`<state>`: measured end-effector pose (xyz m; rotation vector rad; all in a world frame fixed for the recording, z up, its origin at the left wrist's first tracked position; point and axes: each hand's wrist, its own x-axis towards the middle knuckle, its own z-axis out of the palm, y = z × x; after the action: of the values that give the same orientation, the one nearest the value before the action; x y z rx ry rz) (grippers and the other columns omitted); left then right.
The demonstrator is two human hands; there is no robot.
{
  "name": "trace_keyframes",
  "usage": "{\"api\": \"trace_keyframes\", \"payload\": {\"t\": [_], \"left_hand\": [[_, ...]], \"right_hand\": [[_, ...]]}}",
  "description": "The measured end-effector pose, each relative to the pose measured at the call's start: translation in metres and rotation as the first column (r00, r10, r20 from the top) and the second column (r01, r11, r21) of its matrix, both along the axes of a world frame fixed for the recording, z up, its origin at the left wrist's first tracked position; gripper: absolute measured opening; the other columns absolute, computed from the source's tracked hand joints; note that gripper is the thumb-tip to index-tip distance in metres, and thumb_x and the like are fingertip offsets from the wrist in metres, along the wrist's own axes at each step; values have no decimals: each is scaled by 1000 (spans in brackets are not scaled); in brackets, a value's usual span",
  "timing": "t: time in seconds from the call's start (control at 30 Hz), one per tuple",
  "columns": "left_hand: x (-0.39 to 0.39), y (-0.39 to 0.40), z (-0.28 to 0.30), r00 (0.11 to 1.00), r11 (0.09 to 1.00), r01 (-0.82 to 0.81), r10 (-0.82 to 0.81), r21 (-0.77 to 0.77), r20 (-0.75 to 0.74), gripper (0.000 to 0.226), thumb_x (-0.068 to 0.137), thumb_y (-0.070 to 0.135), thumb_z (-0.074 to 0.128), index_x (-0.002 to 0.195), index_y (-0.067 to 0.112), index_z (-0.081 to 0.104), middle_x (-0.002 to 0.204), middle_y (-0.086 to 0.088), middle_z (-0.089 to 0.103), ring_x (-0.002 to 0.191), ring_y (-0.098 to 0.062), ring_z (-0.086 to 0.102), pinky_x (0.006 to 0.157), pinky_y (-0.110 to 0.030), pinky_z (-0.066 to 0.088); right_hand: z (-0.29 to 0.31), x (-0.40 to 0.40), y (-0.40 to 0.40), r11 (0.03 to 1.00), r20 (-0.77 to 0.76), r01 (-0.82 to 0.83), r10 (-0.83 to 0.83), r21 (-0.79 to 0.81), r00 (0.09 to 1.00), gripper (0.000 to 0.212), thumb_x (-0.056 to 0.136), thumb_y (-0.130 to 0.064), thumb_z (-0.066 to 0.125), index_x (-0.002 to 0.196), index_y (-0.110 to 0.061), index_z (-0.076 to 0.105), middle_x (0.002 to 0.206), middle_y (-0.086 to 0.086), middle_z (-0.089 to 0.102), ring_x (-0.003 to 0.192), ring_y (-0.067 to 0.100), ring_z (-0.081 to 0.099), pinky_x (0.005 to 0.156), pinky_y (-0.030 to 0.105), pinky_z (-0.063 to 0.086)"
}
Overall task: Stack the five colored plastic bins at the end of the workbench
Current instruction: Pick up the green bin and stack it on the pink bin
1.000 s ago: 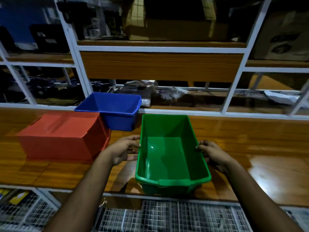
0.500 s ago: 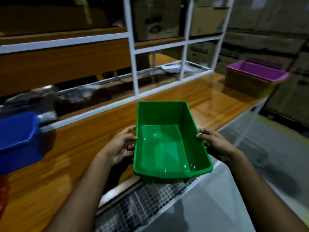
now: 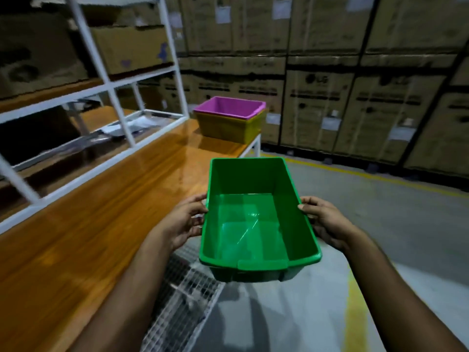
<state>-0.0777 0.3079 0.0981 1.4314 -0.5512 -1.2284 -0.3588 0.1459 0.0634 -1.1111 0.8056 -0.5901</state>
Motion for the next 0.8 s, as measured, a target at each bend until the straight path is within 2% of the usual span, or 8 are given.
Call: {"api": "trace_keyframes", "payload": {"t": [0.13, 0.33, 0.47, 0.63, 0.73, 0.8], "left_hand": [[-41, -81, 6, 999, 999, 37, -36, -18, 19, 42, 89, -1, 41, 116, 23, 63, 91, -2, 64, 70, -12, 55, 43, -19, 49], [-58, -183, 6, 990, 991, 132, -130, -30, 62, 44, 89, -1, 43, 123, 22, 60, 91, -3, 70, 73, -15, 60, 49, -25, 52], [-52, -261, 3, 983, 983, 178, -177, -37, 44, 41, 91, -1, 41, 121, 21, 58, 92, -8, 68, 70, -15, 63, 50, -26, 54], [-38, -370, 3, 965, 965, 257, -254, -44, 72, 47, 88, -1, 43, 128, 20, 58, 104, -8, 67, 87, -19, 61, 64, -29, 54], [-34, -426, 15, 957, 954, 289, -285, -76, 55, 49, 87, -2, 43, 128, 19, 57, 104, -10, 66, 85, -19, 60, 57, -27, 55], [-32, -460, 23, 953, 949, 301, -300, -91, 32, 49, 86, -3, 43, 128, 18, 57, 101, -9, 66, 82, -18, 60, 54, -26, 55]], "right_hand": [[4, -45, -55, 995, 1, 96, -96, 14, 995, 14, 96, -3, 49, 107, -9, 56, 85, 9, 68, 65, 17, 67, 53, 28, 56], [2, -70, -140, 983, -35, 184, -184, 15, 982, 15, 96, -6, 48, 94, -14, 60, 76, 3, 69, 59, 13, 63, 47, 22, 51], [-6, -65, -203, 972, -71, 236, -235, 6, 969, 14, 95, -9, 50, 97, -18, 60, 79, 3, 67, 62, 14, 61, 48, 23, 49], [3, -58, -280, 943, -81, 331, -333, -40, 939, 15, 94, -10, 50, 95, -19, 62, 81, 3, 66, 66, 16, 59, 48, 23, 48], [16, -56, -326, 917, -86, 387, -395, -93, 915, 19, 93, -9, 50, 103, -18, 64, 84, 4, 66, 66, 17, 58, 49, 23, 47], [23, -54, -358, 905, -70, 408, -418, -117, 906, 20, 92, -9, 51, 100, -18, 67, 90, 8, 67, 72, 21, 58, 58, 28, 48]]}}
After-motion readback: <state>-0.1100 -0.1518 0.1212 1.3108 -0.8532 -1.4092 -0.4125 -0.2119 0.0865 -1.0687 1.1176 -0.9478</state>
